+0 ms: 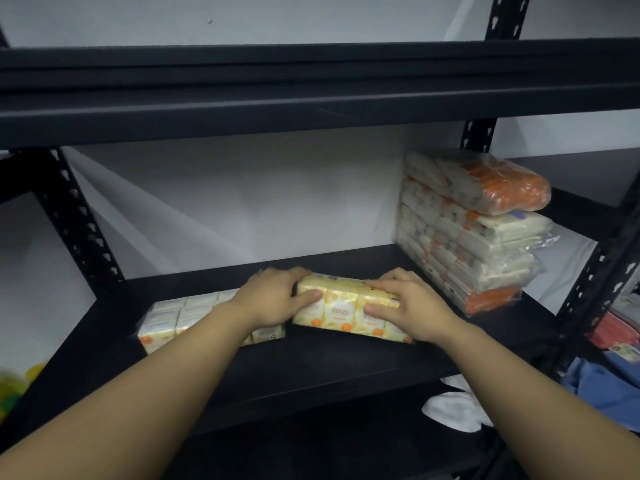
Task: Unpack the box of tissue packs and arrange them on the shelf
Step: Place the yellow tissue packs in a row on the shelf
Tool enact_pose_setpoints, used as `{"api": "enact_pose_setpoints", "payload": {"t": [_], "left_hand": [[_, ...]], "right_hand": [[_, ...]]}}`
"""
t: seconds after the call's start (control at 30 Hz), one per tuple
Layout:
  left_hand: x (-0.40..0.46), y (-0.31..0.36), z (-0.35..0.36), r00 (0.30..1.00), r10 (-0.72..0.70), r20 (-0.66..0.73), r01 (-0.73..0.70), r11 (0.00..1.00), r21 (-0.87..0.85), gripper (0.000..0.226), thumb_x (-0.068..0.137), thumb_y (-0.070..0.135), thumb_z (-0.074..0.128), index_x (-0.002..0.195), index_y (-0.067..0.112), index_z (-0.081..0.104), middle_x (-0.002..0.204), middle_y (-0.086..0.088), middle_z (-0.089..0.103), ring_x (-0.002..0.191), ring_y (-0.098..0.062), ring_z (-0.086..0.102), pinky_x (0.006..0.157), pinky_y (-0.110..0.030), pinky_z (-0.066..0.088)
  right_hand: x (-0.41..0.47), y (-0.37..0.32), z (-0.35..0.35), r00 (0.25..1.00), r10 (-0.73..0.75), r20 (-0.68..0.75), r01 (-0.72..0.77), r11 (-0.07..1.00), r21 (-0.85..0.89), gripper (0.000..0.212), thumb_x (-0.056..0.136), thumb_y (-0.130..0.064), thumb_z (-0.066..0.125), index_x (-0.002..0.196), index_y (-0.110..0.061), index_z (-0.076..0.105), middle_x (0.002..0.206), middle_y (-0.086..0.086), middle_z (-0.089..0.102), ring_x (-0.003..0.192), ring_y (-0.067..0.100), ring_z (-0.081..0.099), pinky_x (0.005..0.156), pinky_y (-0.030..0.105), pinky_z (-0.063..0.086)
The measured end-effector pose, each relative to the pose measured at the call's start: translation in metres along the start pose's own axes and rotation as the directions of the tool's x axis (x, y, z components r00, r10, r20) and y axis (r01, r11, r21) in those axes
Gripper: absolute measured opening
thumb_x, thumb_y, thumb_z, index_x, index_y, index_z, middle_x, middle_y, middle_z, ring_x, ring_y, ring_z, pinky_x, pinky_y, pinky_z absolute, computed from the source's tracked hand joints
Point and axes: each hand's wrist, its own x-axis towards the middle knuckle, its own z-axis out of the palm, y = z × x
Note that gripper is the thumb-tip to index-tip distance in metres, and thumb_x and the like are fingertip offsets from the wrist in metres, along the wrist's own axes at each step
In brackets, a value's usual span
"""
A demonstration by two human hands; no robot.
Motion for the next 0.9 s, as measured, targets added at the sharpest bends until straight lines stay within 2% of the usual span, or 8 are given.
{"api": "enact_pose_setpoints", "payload": {"t": [0.2,0.3,0.43,0.53,0.63,0.73,0.83,0.9], "left_hand": [[-0.004,-0.004,0.012,0.999,0.019,0.029,-0.022,0.994,0.104,0.067,0.101,0.066,0.041,0.157,0.029,0.039,0.149,0.001,0.056,0.141,-0.026,0.042,0.124,-0.060,0.013],[-0.002,-0.005,0.011,0.999,0.044,0.014,-0.045,0.998,0.045,0.065,0.101,0.063,0.046,0.156,0.029,0.039,0.149,0.004,0.055,0.141,-0.023,0.043,0.126,-0.058,0.008],[-0.002,-0.007,0.013,0.997,0.033,-0.071,-0.042,0.992,-0.120,0.067,0.098,0.061,0.055,0.152,0.028,0.034,0.139,0.005,0.062,0.133,-0.021,0.053,0.127,-0.050,0.013],[-0.003,-0.008,0.012,0.984,-0.043,-0.172,-0.012,0.952,-0.305,0.084,0.093,0.063,0.063,0.158,0.025,0.024,0.145,0.003,0.058,0.130,-0.021,0.056,0.112,-0.039,0.040],[-0.004,-0.004,0.010,0.981,-0.089,-0.175,0.002,0.895,-0.446,0.103,0.088,0.068,0.067,0.163,0.027,0.009,0.158,0.002,0.046,0.141,-0.018,0.048,0.111,-0.034,0.041],[-0.003,0.011,0.015,0.998,0.011,-0.058,-0.043,0.814,-0.580,0.106,0.083,0.073,0.067,0.163,0.026,0.016,0.160,0.007,0.045,0.144,-0.008,0.045,0.120,-0.039,0.039],[0.000,0.025,0.019,0.997,0.062,-0.053,-0.081,0.751,-0.655,0.097,0.082,0.068,0.072,0.160,0.035,0.023,0.146,0.017,0.058,0.130,-0.002,0.058,0.107,-0.042,0.053],[0.002,0.030,0.021,0.994,0.033,-0.108,-0.099,0.715,-0.692,0.087,0.089,0.050,0.077,0.158,0.032,0.027,0.136,0.015,0.063,0.120,-0.002,0.064,0.097,-0.038,0.060]], "right_hand": [[0.011,-0.018,-0.007,0.992,0.010,0.128,0.016,0.979,-0.201,0.075,0.080,-0.078,0.065,0.142,-0.040,0.051,0.127,-0.009,0.054,0.116,0.015,0.051,0.101,0.043,0.048],[0.025,-0.041,-0.007,0.980,0.032,0.199,0.023,0.963,-0.268,0.082,0.073,-0.081,0.069,0.136,-0.033,0.047,0.124,-0.007,0.056,0.108,0.016,0.057,0.090,0.040,0.051],[0.043,-0.059,0.008,0.980,0.037,0.197,0.001,0.982,-0.189,0.089,0.078,-0.074,0.071,0.149,-0.031,0.041,0.140,-0.002,0.055,0.124,0.022,0.055,0.098,0.043,0.050],[0.043,-0.056,0.009,0.997,0.045,0.056,-0.043,0.999,-0.025,0.079,0.082,-0.066,0.073,0.147,-0.032,0.046,0.137,-0.003,0.054,0.123,0.019,0.055,0.101,0.041,0.048],[0.038,-0.059,0.007,0.985,0.118,-0.128,-0.079,0.957,0.278,0.079,0.087,-0.060,0.072,0.152,-0.030,0.039,0.141,-0.004,0.054,0.124,0.014,0.055,0.102,0.036,0.048],[0.033,-0.069,0.010,0.969,0.196,-0.149,-0.086,0.839,0.538,0.081,0.096,-0.052,0.066,0.160,-0.027,0.025,0.141,-0.006,0.059,0.121,0.009,0.062,0.096,0.030,0.054],[0.027,-0.075,0.020,0.969,0.210,-0.133,-0.079,0.767,0.637,0.077,0.101,-0.045,0.061,0.163,-0.028,0.018,0.136,-0.013,0.062,0.113,-0.003,0.066,0.088,0.022,0.058],[0.024,-0.071,0.022,0.967,0.222,-0.128,-0.086,0.750,0.656,0.080,0.100,-0.041,0.064,0.163,-0.031,0.016,0.135,-0.014,0.063,0.109,-0.008,0.065,0.084,0.019,0.058]]}}
